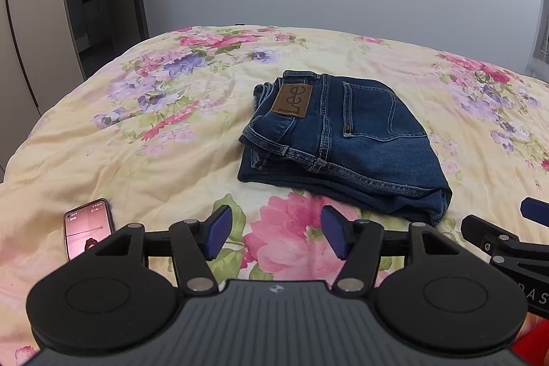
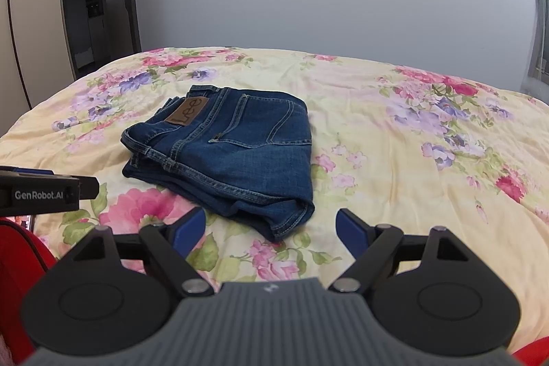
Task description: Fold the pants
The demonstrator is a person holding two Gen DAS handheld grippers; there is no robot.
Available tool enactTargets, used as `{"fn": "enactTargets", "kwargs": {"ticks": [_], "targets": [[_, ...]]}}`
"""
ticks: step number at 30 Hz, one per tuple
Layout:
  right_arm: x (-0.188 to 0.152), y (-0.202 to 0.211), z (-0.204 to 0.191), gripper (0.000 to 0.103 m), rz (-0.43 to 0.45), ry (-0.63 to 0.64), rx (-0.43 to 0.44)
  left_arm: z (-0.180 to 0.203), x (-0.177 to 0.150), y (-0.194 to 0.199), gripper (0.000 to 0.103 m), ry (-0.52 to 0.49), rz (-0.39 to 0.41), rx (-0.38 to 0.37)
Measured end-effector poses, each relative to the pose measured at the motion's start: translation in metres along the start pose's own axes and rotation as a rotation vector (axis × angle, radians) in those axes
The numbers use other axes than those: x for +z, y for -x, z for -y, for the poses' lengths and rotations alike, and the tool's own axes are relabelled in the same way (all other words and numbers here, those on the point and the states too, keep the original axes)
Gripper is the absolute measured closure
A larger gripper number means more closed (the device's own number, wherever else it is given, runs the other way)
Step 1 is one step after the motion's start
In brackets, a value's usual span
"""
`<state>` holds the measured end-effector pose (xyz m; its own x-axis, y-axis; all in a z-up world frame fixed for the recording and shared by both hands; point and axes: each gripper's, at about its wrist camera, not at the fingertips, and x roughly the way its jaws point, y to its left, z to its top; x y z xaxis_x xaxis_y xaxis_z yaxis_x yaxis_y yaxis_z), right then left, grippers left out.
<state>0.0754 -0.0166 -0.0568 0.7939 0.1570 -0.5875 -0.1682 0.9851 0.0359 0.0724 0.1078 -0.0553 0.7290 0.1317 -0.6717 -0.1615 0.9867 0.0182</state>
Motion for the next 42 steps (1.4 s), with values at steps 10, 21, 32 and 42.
{"fn": "enactTargets", "kwargs": {"ticks": [10, 21, 32, 42], "targets": [[-0.0004, 0.0, 0.0005, 0.024, 0.0, 0.0, -0.001, 0.0, -0.0008, 0.0003, 0.033, -0.001, 0.0, 0.0], [-0.0018, 0.0003, 0.002, 0.024, -0.001, -0.002, -0.002, 0.0024, 0.0003, 0.0002, 0.033, -0.014, 0.002, 0.003], [-0.0052, -0.0011, 0.0062, 0.024, -0.006, -0.005, -0.006, 0.0033, 0.0004, 0.0, 0.033, -0.016, 0.001, 0.002], [-0.0054, -0.0016, 0.0072, 0.024, -0.01, -0.007, -0.008, 0.0039, 0.0003, -0.0004, 0.033, -0.02, 0.003, 0.002]]}}
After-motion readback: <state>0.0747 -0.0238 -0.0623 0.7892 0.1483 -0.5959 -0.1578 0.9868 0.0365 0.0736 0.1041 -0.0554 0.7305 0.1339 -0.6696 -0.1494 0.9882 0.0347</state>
